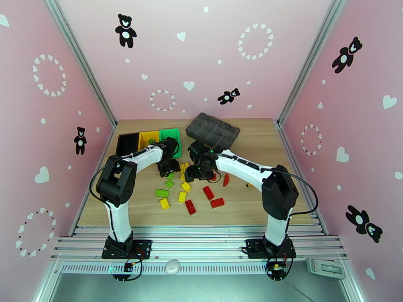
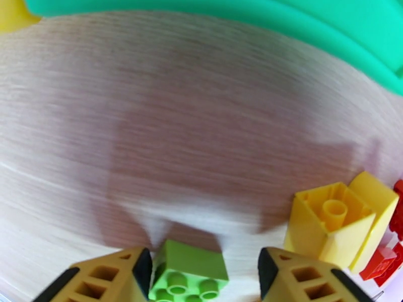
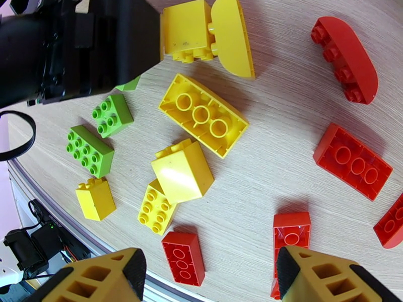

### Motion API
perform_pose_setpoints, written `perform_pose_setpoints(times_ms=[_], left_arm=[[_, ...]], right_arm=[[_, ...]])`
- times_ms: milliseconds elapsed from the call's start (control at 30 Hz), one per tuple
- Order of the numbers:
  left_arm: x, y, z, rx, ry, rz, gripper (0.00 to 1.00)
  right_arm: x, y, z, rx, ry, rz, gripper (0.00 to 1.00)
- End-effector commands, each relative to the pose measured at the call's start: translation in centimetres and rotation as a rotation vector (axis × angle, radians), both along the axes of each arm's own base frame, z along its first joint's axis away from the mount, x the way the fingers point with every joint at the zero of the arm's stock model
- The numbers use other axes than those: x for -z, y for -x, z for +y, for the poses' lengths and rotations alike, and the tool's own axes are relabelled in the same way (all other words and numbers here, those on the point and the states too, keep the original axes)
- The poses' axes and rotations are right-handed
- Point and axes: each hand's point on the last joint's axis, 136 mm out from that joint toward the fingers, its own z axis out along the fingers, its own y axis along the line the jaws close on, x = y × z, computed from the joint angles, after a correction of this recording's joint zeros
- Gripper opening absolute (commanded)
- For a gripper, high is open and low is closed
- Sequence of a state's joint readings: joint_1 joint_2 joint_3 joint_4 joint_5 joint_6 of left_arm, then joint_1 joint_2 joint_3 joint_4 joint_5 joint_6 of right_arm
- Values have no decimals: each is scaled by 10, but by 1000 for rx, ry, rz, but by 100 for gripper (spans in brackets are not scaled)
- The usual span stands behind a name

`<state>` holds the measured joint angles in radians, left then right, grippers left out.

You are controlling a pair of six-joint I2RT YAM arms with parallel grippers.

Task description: Sort the legos into containers by color

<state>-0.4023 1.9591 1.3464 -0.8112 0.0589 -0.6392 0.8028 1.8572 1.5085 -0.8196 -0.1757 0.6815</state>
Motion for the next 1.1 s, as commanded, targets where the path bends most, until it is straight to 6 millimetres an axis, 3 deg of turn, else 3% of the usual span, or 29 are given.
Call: perform_pose_setpoints(times_ms=[0, 167, 367, 733, 1067], left_arm=[[5, 12, 8, 44, -57, 25, 62], [7, 20, 6, 100, -88, 31, 60], [6, 19, 5, 113, -90, 25, 49], [-20, 10, 9, 115, -102, -24, 35], [-60, -9, 40, -10, -21, -99, 33]], right_arm=[[-11, -1, -3, 18, -21, -14, 73], [-8, -3, 2, 17, -34, -3, 73], [-6, -4, 6, 11, -44, 6, 73], [-16, -9, 11, -16, -50, -12, 72], [-35, -27, 55, -94, -168, -7, 72]])
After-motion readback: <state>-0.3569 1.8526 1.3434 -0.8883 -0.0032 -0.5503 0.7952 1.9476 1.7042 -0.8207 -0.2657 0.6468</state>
